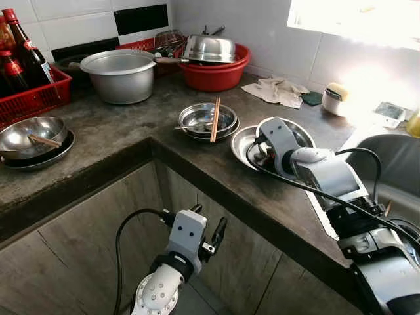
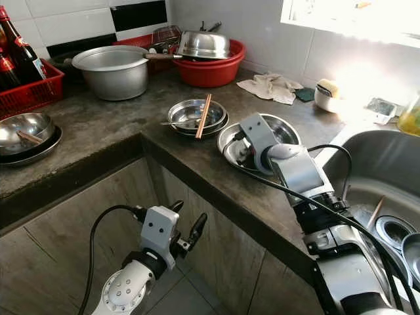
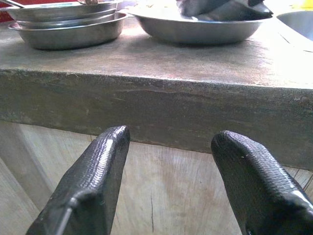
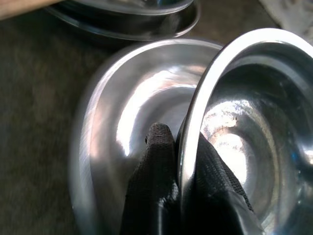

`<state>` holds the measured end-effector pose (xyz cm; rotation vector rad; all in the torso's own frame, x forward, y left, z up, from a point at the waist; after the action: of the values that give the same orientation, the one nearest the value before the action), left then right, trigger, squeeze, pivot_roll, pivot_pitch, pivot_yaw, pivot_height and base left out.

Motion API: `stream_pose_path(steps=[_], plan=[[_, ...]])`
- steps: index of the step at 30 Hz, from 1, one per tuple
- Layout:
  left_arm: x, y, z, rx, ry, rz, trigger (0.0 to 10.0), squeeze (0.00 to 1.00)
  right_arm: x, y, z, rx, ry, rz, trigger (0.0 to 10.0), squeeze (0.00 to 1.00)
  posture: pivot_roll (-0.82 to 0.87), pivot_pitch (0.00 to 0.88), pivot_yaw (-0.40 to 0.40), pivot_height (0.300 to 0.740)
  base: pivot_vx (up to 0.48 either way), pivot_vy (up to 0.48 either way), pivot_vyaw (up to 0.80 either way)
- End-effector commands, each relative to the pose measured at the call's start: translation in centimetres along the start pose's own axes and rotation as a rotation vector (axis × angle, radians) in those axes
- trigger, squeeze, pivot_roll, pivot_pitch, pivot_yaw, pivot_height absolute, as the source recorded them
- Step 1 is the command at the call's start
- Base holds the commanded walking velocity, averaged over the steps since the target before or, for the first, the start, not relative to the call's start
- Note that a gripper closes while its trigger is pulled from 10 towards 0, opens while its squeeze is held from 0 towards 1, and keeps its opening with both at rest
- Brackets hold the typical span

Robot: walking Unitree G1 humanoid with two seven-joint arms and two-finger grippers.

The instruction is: Kitchen organization

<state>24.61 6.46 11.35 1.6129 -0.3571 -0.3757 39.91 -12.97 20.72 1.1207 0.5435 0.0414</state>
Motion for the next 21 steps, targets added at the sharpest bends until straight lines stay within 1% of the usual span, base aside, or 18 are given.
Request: stream_pose_path(steps=[1,2,4,5,6,7,8,9,10,11,12,13,14,18,19,21], plan=[[0.1,0.3,0.0,0.003,0.003,0.006,10.0,0.0,0.1,-0.1,0.0,0.031,-0.006,0.015,0.0,0.0,0.13,0.027,-0.044,0.74,0.0,0.0,0.0],[0.1,0.3,0.0,0.003,0.003,0.006,10.0,0.0,0.0,0.7,0.1,0.049,-0.022,0.077,0.0,0.0,0.13,0.026,-0.042,0.74,0.0,0.0,0.0],[0.1,0.3,0.0,0.004,0.003,0.005,10.0,0.0,-0.2,1.6,0.3,0.053,-0.052,0.144,0.0,0.0,0.13,0.024,-0.045,0.74,0.0,0.0,0.0],[0.1,0.3,0.0,0.004,0.003,0.005,10.0,0.0,-0.5,2.1,0.5,0.062,-0.082,0.194,0.0,0.0,0.13,0.023,-0.044,0.74,0.0,0.0,0.0],[0.1,0.3,0.0,0.004,0.003,0.005,10.0,0.0,-0.5,2.1,0.5,0.062,-0.082,0.194,0.0,0.0,0.13,0.023,-0.044,0.74,0.0,0.0,0.0],[0.1,0.3,0.0,0.004,0.003,0.006,10.0,0.0,-0.7,2.6,0.7,0.09,-0.103,0.243,0.0,0.0,0.13,0.023,-0.044,0.74,0.0,0.0,0.0],[0.1,0.3,0.0,0.004,0.004,0.007,10.0,0.0,-1.5,3.5,1.0,0.097,-0.157,0.341,0.0,0.0,0.13,0.02,-0.045,0.74,0.0,0.0,0.0],[0.1,0.3,0.0,0.004,0.005,0.007,10.0,0.0,-1.9,3.9,1.1,0.081,-0.182,0.384,0.0,0.0,0.13,0.02,-0.045,0.74,0.0,0.0,0.0],[0.1,0.3,0.0,0.004,0.005,0.007,10.0,0.0,-1.9,3.9,1.1,0.081,-0.182,0.384,0.0,0.0,0.13,0.02,-0.045,0.74,0.0,0.0,0.0],[0.1,0.3,0.0,0.005,0.007,0.009,10.0,0.0,-3.1,4.1,1.3,0.107,-0.247,0.463,0.0,0.0,0.13,0.016,-0.043,0.74,0.0,0.0,0.0],[0.1,0.3,0.0,0.005,0.007,0.009,10.0,0.0,-3.1,4.1,1.3,0.107,-0.247,0.463,0.0,0.0,0.13,0.016,-0.043,0.74,0.0,0.0,0.0],[0.1,0.3,0.0,0.005,0.008,0.011,10.0,0.0,-4.4,3.8,1.1,0.137,-0.297,0.533,0.0,0.0,0.13,0.014,-0.042,0.74,0.0,0.0,0.0],[0.1,0.3,0.0,0.005,0.009,0.012,10.0,0.0,-4.9,3.7,1.0,0.142,-0.314,0.562,0.0,0.0,0.13,0.014,-0.041,0.74,0.0,0.0,0.0],[0.1,0.4,-0.1,0.005,0.011,0.016,10.0,0.0,-6.3,3.1,0.7,0.169,-0.369,0.617,0.0,0.0,0.12,0.012,-0.035,0.74,0.0,0.0,0.0],[0.1,0.5,-0.2,0.006,0.013,0.026,10.0,0.0,-7.5,2.6,0.5,0.156,-0.408,0.652,0.0,0.0,0.11,0.005,-0.03,0.74,0.0,0.0,0.0],[0.1,0.5,-0.2,0.007,0.014,0.028,10.0,0.0,-8.5,2.0,0.4,0.163,-0.45,0.67,0.0,0.0,0.11,0.002,-0.029,0.74,0.0,0.0,0.0]])
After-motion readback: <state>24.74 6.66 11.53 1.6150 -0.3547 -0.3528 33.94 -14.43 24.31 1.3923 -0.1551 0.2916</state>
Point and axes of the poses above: a point about 5 cm out from each wrist's last joint towards the gripper, its own x axis pointing out of the wrist towards the gripper, its own y axis along the axis of the wrist's last joint, z = x × y, the point moved 3 cm from there along x, pointing out of the wrist towards the gripper, and after that the axes turned 2 degrees about -x, right-handed, at the moved point
